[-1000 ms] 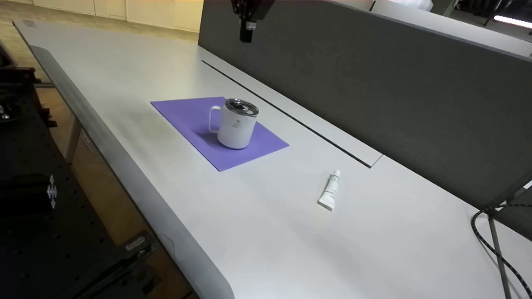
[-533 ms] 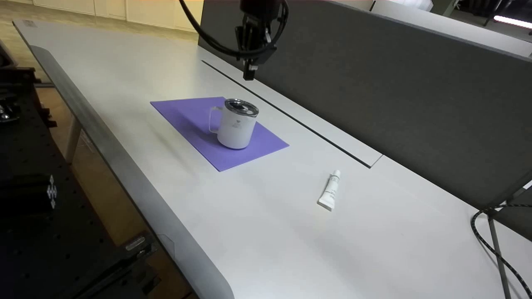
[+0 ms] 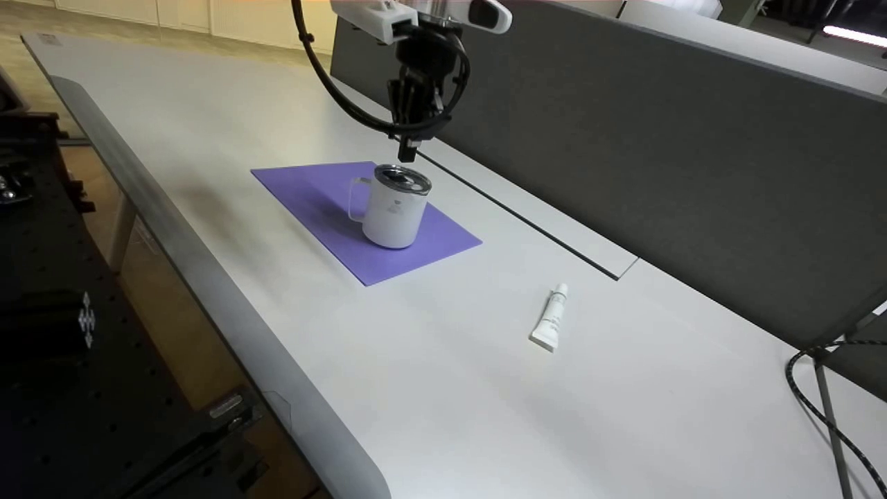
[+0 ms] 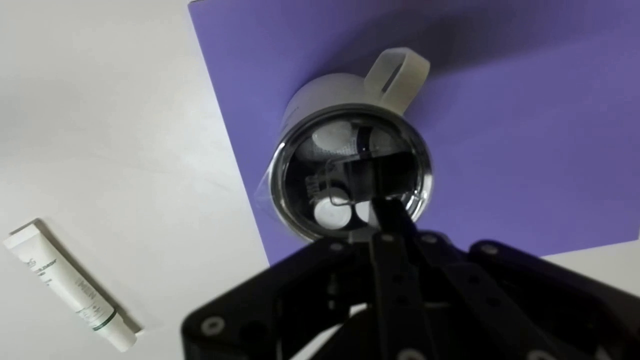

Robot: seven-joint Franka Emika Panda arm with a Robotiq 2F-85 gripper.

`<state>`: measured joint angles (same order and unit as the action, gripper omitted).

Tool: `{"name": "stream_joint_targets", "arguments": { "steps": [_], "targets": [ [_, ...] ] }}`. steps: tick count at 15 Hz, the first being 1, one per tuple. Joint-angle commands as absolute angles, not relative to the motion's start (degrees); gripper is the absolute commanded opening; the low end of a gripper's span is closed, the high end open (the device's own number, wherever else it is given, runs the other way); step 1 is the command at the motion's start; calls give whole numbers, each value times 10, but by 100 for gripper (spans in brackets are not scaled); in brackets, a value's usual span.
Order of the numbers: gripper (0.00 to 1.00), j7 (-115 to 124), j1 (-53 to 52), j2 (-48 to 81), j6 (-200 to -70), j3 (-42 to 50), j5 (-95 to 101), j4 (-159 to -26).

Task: Open the flask

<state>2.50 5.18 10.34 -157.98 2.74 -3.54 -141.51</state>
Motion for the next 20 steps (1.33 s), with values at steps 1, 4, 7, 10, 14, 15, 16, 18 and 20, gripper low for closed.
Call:
{"name": "stream_joint_targets", "arguments": {
  "steps": [1,4,7,10,14,15,16,18,20],
  "targets": [
    [0,28,46,120,-1569,29,-39,-1398],
    [0,31,43,130,-1564,30,-37,-1394],
    [0,32,42,137,-1560,31,-36,-1391],
    [0,37,39,146,-1563,34,-30,-1389],
    [0,49,32,151,-1553,46,-6,-1384],
    [0,51,30,151,-1550,48,1,-1383],
    [0,53,28,152,-1548,52,9,-1382],
    [0,59,23,154,-1545,60,25,-1381],
    [0,63,21,154,-1543,65,40,-1380]
  ]
}}
